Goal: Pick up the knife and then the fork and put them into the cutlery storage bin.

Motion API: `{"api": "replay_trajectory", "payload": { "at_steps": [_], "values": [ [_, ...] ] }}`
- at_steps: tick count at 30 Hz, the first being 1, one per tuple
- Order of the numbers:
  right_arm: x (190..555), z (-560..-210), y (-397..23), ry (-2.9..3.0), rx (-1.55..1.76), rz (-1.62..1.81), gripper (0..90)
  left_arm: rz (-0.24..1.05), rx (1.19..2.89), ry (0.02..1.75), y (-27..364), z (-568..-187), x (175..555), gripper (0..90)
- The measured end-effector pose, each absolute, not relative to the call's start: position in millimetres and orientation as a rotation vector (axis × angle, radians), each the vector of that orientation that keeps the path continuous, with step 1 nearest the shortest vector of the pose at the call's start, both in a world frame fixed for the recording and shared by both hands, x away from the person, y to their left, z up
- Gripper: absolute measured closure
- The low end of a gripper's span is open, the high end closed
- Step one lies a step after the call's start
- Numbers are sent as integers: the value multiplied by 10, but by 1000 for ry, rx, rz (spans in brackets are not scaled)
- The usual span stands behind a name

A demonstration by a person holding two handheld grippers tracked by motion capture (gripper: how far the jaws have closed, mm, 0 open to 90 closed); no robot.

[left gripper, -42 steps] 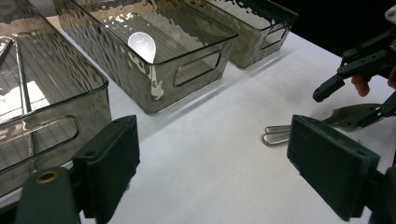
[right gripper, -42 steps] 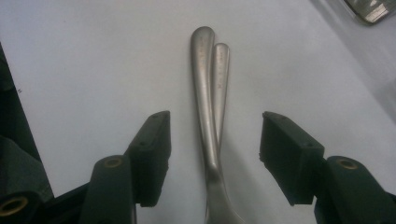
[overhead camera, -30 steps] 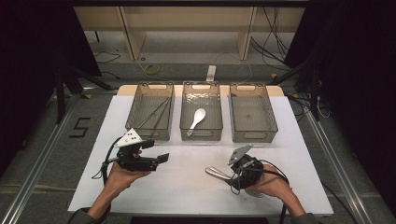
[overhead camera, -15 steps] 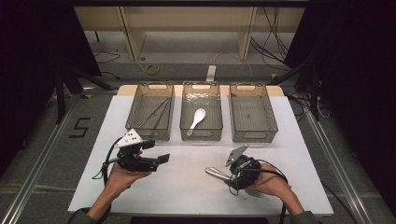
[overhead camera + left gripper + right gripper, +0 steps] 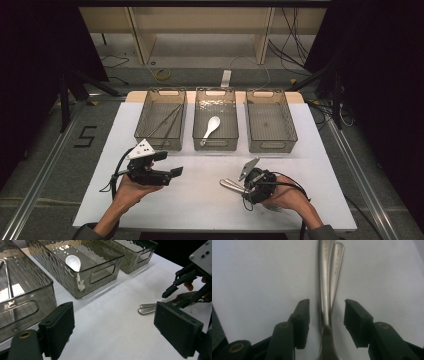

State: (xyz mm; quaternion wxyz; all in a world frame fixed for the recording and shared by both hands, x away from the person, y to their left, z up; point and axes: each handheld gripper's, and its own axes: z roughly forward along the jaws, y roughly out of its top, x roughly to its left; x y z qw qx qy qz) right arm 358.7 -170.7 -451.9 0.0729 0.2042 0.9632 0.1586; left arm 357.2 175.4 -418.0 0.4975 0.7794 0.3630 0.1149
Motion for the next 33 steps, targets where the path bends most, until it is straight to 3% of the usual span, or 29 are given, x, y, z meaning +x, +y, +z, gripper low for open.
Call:
{"api": "replay_trajectory", "payload": {
  "at_steps": [10, 19, 33],
  "values": [
    [3654, -4587, -1680, 2916, 626, 434, 654, 276, 1886, 875, 1764, -4180, 3572, 162],
    [3694, -4591, -1697, 2948, 617, 456, 791, 282, 1891, 871, 1759, -4178, 3576, 166],
    [3659, -4537, -1682, 2930, 571, 424, 805, 306, 1905, 864, 1754, -4180, 3570, 178]
  ]
}}
